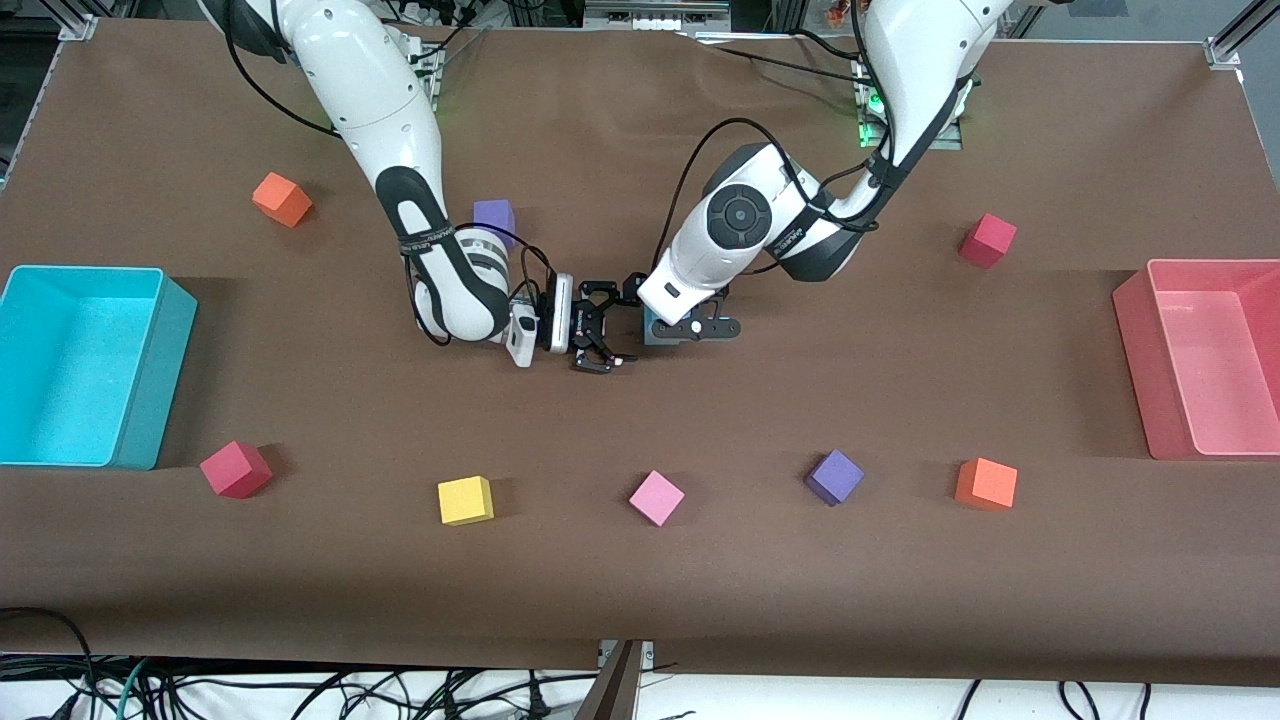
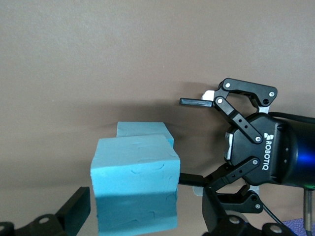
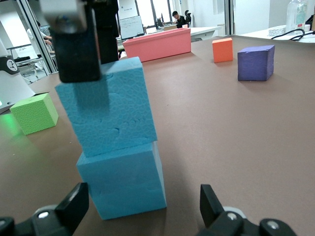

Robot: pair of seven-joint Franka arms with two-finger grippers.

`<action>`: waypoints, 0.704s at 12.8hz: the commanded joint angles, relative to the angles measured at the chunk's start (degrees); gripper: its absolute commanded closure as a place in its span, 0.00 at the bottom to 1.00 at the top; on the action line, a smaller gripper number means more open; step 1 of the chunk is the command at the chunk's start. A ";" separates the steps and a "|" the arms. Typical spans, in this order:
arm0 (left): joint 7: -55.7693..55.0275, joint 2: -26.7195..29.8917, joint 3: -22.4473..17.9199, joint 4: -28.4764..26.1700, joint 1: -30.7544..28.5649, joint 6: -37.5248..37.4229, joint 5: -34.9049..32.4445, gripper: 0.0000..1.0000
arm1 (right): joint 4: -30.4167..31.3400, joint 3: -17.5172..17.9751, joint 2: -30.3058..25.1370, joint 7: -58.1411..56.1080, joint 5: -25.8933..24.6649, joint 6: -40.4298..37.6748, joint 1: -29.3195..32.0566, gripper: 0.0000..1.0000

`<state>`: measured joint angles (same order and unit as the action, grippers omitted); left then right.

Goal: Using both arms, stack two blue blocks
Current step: 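Lower the held cube onto the first cube and open the left gripper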

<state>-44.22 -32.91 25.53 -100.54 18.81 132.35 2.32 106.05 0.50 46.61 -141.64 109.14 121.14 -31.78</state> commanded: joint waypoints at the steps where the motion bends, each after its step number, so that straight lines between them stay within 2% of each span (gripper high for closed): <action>1: -0.95 3.54 -0.31 0.96 -0.35 -5.41 -1.62 0.00 | 0.65 0.29 -0.38 0.21 1.26 0.32 -0.13 0.00; 4: -0.60 8.90 -0.22 2.89 -0.80 -16.38 -1.62 0.00 | 0.21 0.11 -0.91 0.57 0.21 4.18 -0.13 0.00; 5: -0.43 10.14 -0.31 4.72 -0.97 -20.51 -1.62 0.00 | -0.05 -0.06 -1.00 2.75 -1.80 4.89 -0.13 0.00; 7: 2.97 11.46 0.04 8.85 -3.77 -29.12 -1.71 0.00 | -0.23 -0.24 -2.13 9.41 -9.26 7.17 0.22 0.00; 9: 11.05 13.91 -0.22 9.84 -6.76 -35.12 -1.71 0.00 | -0.23 -0.68 -4.50 16.62 -16.37 9.19 0.23 0.00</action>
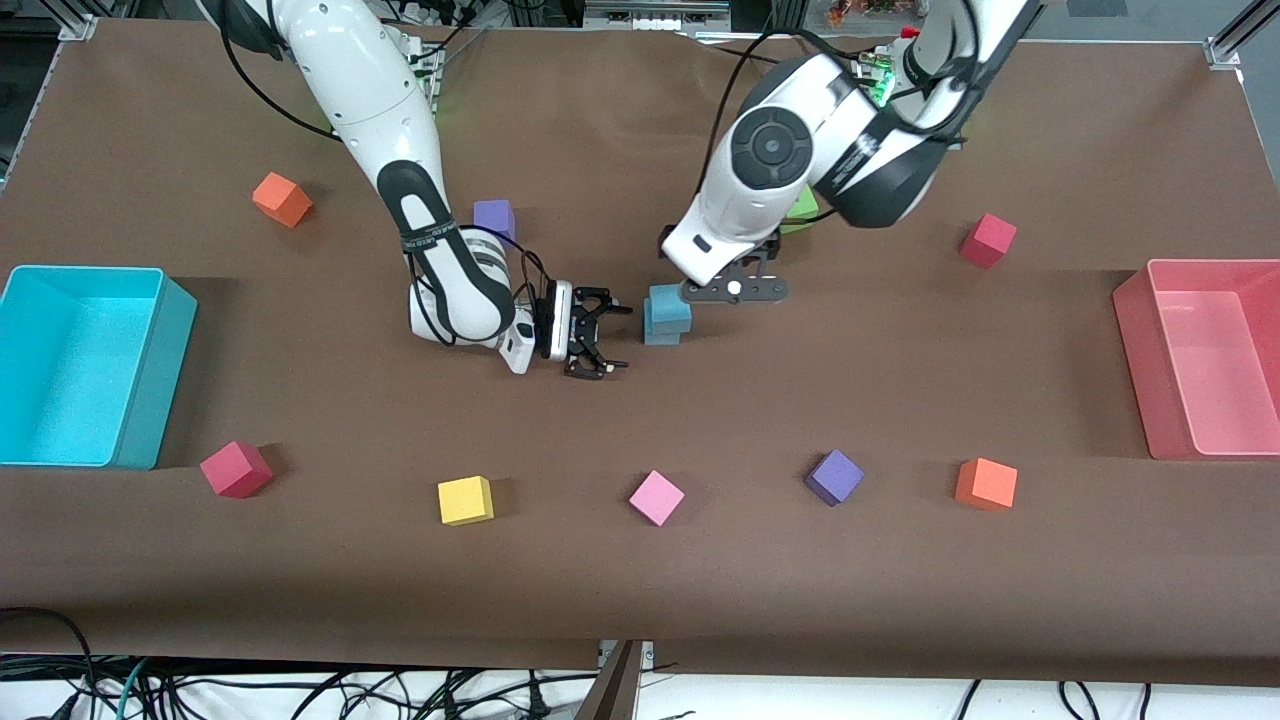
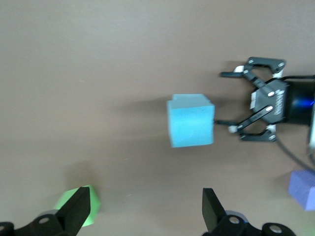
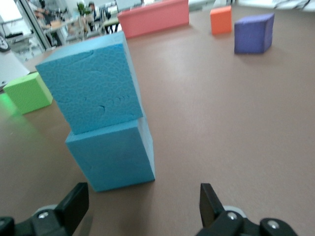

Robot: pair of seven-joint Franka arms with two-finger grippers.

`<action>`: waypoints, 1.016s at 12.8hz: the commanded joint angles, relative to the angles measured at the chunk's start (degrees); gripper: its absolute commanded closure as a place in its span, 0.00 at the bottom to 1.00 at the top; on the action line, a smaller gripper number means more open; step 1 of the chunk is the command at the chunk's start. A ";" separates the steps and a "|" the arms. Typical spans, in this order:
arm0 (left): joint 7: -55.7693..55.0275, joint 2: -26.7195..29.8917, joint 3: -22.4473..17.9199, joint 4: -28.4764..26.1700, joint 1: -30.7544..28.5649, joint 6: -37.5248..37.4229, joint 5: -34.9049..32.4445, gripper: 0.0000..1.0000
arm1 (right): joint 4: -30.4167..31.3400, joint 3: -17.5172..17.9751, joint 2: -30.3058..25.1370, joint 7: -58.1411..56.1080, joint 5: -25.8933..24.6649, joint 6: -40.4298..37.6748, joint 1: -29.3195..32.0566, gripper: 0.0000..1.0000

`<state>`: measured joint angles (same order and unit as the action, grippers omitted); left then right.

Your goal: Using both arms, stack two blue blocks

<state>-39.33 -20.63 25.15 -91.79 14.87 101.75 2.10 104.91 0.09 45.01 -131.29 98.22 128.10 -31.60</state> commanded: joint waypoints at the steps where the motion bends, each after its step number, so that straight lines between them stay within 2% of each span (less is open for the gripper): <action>1: 9.76 3.03 0.16 1.00 -5.09 -6.29 -1.48 0.00 | 0.91 -0.36 -4.39 10.83 -9.85 2.85 0.05 0.00; 3: 18.63 5.41 0.34 0.73 -9.92 -8.84 -1.40 0.00 | 0.91 -0.88 -8.25 21.46 -19.07 2.94 0.05 0.00; 5: 22.70 6.91 -0.10 0.56 -12.66 -10.43 -1.48 0.00 | 0.91 -0.97 -12.38 32.62 -29.44 2.68 0.05 0.00; 6: 24.98 9.70 -2.97 -1.79 -11.63 -10.09 -1.40 0.00 | 0.91 -1.06 -14.49 39.11 -35.76 2.42 0.14 0.00; 7: 27.53 12.42 -7.79 -4.08 -8.49 -9.82 -1.05 0.00 | 0.82 -1.67 -16.77 46.49 -42.52 1.55 0.22 0.00; 8: 31.21 15.41 -13.23 -6.97 -5.67 -9.56 -0.70 0.00 | 0.64 -2.20 -18.88 53.70 -47.63 -0.46 0.22 0.00; 9: 35.16 17.96 -16.59 -9.96 -4.95 -8.43 -0.61 0.00 | -0.14 -3.25 -20.73 59.77 -51.51 -2.05 0.14 0.00; 11: 39.58 21.84 -20.65 -13.41 -5.72 -7.10 -1.21 0.00 | -4.60 -6.84 -21.72 68.58 -59.25 -8.18 0.14 0.00; 12: 39.85 22.81 -22.58 -14.03 -7.47 -7.10 -1.22 0.00 | -7.07 -8.69 -21.80 74.54 -62.07 -11.26 0.14 0.00; 13: 39.86 23.69 -22.86 -13.95 -10.45 -6.92 -1.22 0.00 | -9.70 -10.01 -21.89 82.95 -66.54 -13.12 0.14 0.00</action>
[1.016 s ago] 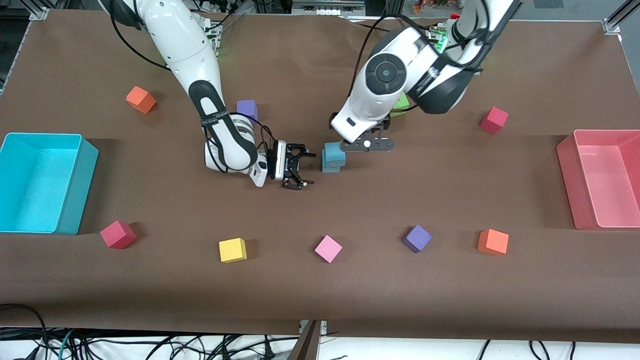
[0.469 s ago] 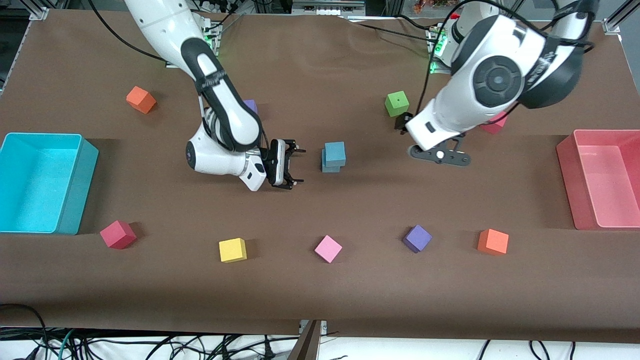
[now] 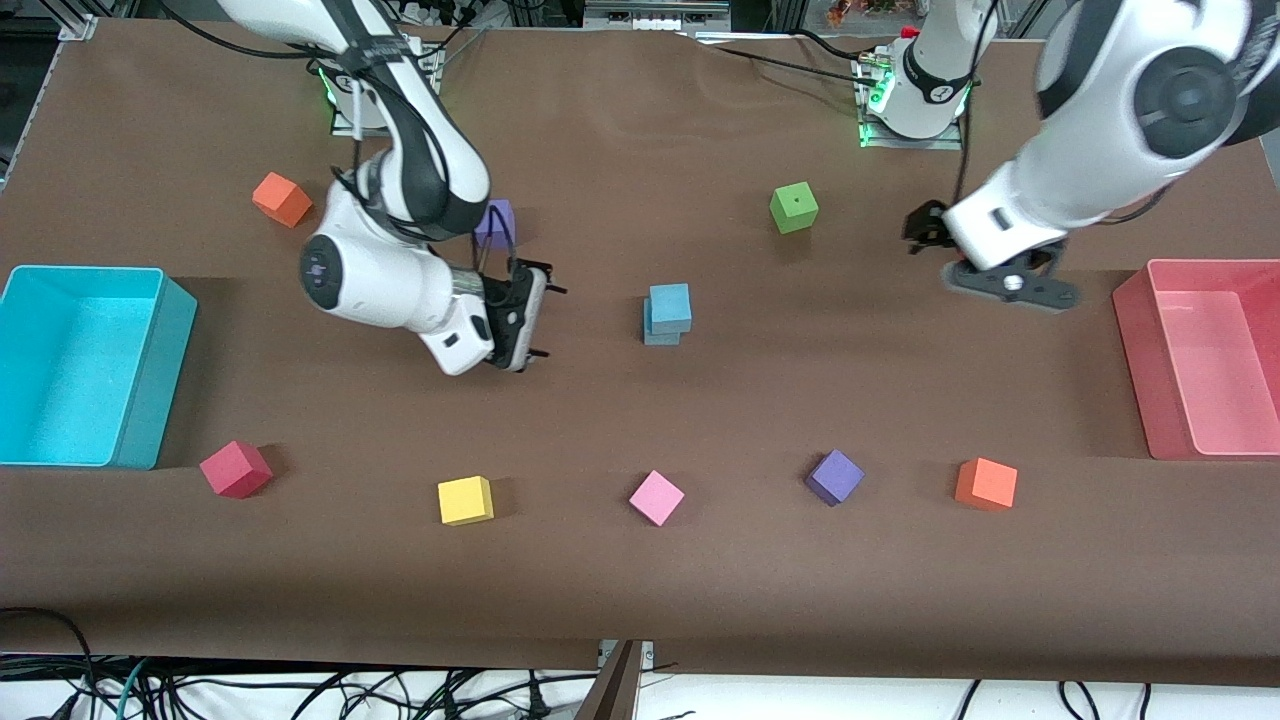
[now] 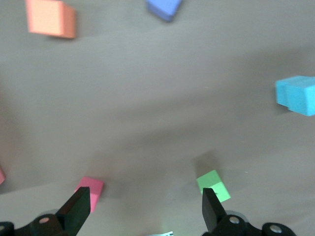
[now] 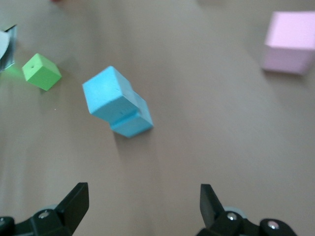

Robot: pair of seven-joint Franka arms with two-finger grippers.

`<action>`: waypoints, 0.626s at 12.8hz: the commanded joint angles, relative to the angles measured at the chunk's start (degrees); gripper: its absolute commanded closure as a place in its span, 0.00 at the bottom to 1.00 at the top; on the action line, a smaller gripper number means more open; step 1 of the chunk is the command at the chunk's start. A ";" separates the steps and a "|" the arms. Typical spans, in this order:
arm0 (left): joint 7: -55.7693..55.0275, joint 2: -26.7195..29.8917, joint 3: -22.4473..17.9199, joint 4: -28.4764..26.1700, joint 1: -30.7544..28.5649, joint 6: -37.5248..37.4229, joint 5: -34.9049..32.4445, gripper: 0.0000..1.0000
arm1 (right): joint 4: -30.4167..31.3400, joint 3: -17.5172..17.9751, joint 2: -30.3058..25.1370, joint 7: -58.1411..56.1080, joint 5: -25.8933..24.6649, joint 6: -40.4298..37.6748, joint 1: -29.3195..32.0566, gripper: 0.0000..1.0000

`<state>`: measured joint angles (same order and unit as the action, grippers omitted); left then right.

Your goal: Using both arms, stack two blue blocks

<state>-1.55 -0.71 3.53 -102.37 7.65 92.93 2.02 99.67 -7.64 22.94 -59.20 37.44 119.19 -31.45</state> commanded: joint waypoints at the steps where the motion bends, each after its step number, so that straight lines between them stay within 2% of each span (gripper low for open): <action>1: 1.99 4.22 -1.24 -3.10 -4.82 2.08 -1.05 0.00 | -6.75 -2.56 0.18 19.91 -10.41 -5.19 -0.02 0.00; 3: 1.82 3.88 -1.42 -2.67 -4.93 2.08 -1.31 0.00 | -12.37 -2.91 0.61 33.84 -16.15 -9.65 1.38 0.00; 6: 1.64 3.61 -1.95 -0.12 -4.84 1.73 -1.32 0.00 | -18.62 -6.24 2.02 33.80 -19.85 -17.57 5.24 0.00; 8: 1.64 3.70 -2.04 0.15 -4.84 1.38 -1.32 0.00 | -19.25 -6.51 2.28 31.88 -21.87 -17.50 8.32 0.00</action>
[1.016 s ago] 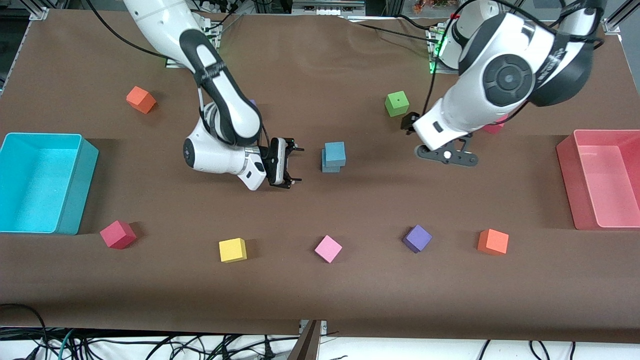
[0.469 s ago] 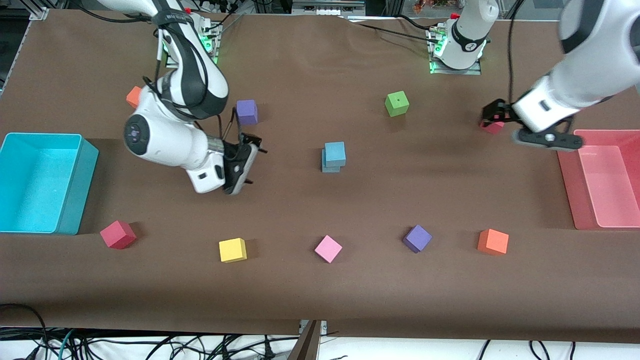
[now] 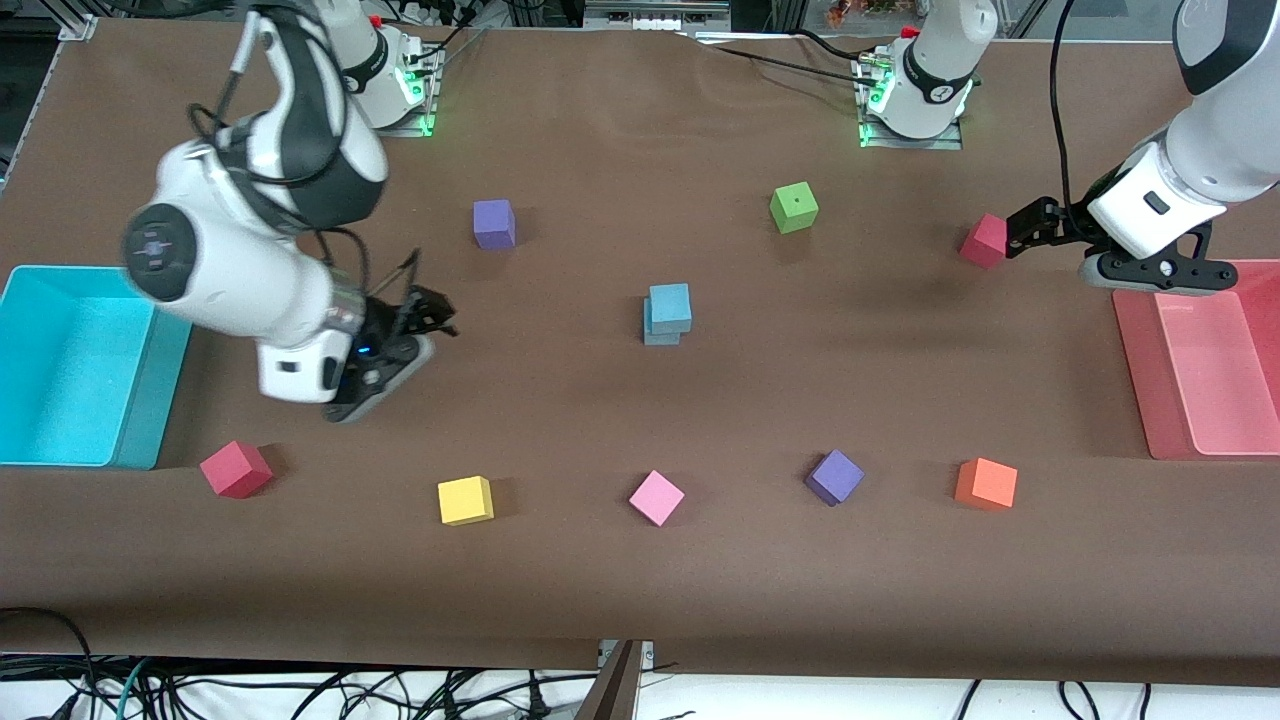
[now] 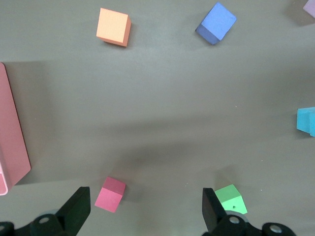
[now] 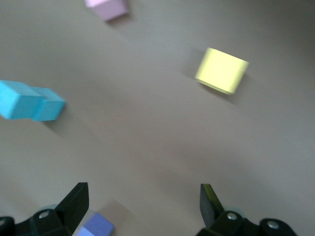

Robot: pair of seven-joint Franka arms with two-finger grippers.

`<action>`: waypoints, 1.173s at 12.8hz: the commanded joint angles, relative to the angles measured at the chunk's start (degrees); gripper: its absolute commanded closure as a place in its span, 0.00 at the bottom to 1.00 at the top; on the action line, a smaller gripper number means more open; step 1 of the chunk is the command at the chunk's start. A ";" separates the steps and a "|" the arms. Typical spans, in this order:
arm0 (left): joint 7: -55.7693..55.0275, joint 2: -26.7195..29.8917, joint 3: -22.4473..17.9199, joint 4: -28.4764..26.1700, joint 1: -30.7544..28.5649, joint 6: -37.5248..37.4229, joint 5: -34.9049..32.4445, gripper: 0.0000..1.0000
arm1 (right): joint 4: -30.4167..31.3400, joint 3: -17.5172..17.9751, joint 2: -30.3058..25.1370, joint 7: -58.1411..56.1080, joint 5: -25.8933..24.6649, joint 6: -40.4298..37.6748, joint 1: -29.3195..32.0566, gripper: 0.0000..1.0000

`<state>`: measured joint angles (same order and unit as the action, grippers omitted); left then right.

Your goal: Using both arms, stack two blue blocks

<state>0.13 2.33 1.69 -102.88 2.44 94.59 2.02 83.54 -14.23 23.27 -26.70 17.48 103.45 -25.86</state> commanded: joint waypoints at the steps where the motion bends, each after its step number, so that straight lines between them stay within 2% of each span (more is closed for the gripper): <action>1: -0.13 0.66 -0.20 1.01 0.45 -1.15 -1.31 0.00 | -3.21 0.00 1.96 -0.98 -2.53 -1.33 4.40 0.00; 3: -0.48 0.57 0.07 2.51 0.46 -3.34 -1.23 0.00 | -3.30 -0.35 1.87 -0.99 -3.75 -0.36 8.43 0.00; 5: -0.48 0.66 0.07 2.51 0.37 -5.02 -1.14 0.00 | -3.21 -0.09 0.30 -0.73 -9.71 0.78 11.61 0.00; 7: -0.57 0.66 0.33 2.60 0.37 -5.11 -1.22 0.00 | -2.33 0.34 -2.78 -0.63 -9.48 2.89 15.90 0.00; 9: -0.66 0.48 0.33 3.04 0.37 -5.11 -1.22 0.00 | 0.12 0.35 -5.59 -0.37 -10.00 2.28 17.68 0.00; 11: 0.12 -0.30 0.33 4.09 0.37 -4.15 -0.79 0.00 | 3.72 0.43 -8.23 5.99 -10.09 2.19 19.09 0.00; 12: 0.83 -0.14 0.16 4.44 0.28 -4.32 -0.61 0.00 | 5.82 2.26 -9.46 11.87 -10.18 2.28 19.70 0.00; 14: 3.03 0.13 0.15 3.83 0.28 -4.15 -0.61 0.00 | 8.04 8.32 -11.48 19.29 -12.71 2.81 22.86 0.00; 15: 3.20 0.39 -0.02 3.48 -0.33 -3.71 -0.52 0.00 | 8.65 9.04 -11.93 19.49 -14.64 2.72 23.30 0.00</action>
<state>1.47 2.70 1.91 -100.04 2.48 90.93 2.02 88.33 -8.97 14.77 -10.93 6.04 105.30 -4.65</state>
